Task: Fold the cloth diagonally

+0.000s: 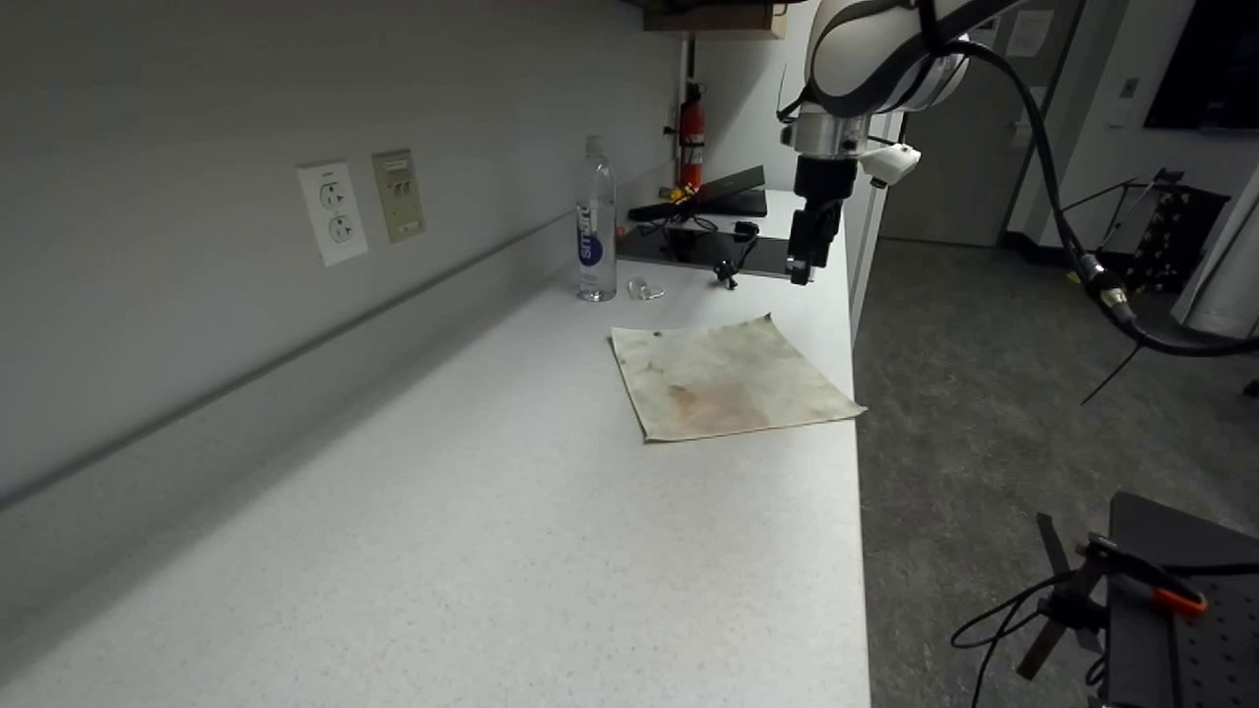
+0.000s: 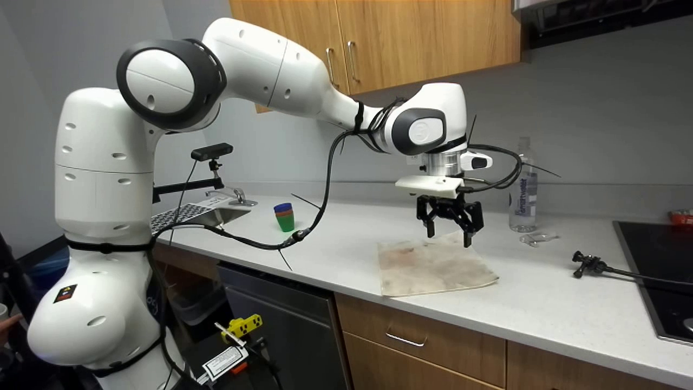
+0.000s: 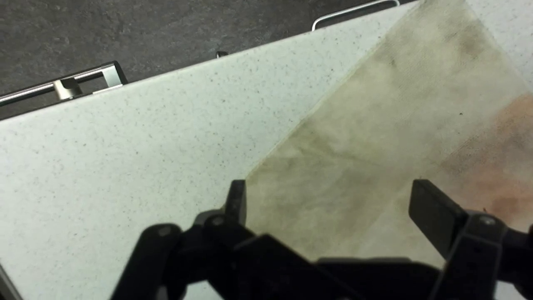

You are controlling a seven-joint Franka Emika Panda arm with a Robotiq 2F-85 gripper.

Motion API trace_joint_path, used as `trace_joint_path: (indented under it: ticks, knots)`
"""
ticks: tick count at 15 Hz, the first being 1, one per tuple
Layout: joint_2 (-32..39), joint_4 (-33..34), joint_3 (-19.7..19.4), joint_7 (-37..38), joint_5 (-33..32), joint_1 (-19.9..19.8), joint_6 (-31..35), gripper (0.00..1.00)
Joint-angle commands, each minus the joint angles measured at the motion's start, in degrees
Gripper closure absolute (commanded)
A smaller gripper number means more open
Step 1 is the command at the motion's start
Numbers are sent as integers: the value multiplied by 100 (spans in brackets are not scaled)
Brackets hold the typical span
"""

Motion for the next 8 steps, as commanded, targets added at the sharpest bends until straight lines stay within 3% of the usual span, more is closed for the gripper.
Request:
trace_joint_path:
  ticks: [1, 6, 8]
  knots:
    - [384, 110, 77, 219, -39, -82, 695, 0]
    - [836, 119, -3, 567, -233, -94, 1566, 0]
    - [754, 10, 67, 526, -227, -117, 1474, 0]
